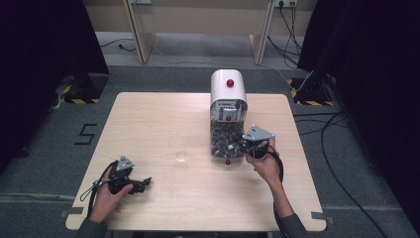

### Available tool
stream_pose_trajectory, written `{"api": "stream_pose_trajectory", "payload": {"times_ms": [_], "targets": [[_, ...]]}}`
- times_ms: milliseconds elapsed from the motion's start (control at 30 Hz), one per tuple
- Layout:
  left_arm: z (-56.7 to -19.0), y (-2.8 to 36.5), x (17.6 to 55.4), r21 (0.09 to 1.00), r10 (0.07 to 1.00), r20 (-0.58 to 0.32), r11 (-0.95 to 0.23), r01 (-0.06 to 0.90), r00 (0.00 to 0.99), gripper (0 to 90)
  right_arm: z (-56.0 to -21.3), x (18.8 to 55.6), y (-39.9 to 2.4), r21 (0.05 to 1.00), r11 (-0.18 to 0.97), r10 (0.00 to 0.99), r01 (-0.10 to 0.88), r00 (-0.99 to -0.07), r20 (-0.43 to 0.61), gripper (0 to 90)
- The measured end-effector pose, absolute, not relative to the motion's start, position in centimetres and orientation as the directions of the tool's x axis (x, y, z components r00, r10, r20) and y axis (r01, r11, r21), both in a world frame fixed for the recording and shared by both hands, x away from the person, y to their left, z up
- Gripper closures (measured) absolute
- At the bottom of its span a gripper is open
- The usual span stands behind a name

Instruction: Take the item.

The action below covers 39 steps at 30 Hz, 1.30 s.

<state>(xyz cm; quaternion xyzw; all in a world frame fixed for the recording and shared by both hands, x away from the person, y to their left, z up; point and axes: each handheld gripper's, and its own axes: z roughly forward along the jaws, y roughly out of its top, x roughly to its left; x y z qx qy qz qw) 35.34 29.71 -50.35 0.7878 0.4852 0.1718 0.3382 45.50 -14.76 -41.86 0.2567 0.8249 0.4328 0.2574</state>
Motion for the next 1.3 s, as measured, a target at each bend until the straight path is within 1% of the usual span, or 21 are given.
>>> {"api": "stream_pose_trajectory", "payload": {"times_ms": [133,300,367,933,1300], "targets": [[-50.4,29.7,35.3,0.700,0.881,-0.058,-0.300,0.648,0.470,0.0,-41.0,45.3,-14.7,0.861,0.480,0.647,0.168,-0.731,-0.218,81.5],[-50.4,29.7,35.3,0.700,0.881,-0.058,-0.300,0.648,0.470,0.0,-39.9,45.0,-14.8,0.892,0.422,0.666,0.161,-0.722,-0.185,81.8],[-50.4,29.7,35.3,0.699,0.881,-0.058,-0.300,0.648,0.470,0.0,-39.6,45.1,-14.6,0.899,0.412,0.667,0.147,-0.721,-0.188,81.8],[-50.4,29.7,35.3,0.700,0.881,-0.058,-0.300,0.649,0.470,0.0,-38.6,45.1,-12.1,0.913,0.387,0.642,0.125,-0.748,-0.170,81.9],[-50.4,29.7,35.3,0.700,0.881,-0.059,-0.300,0.649,0.470,0.0,-39.0,45.5,-10.9,0.908,0.401,0.625,0.122,-0.761,-0.174,81.9]]}}
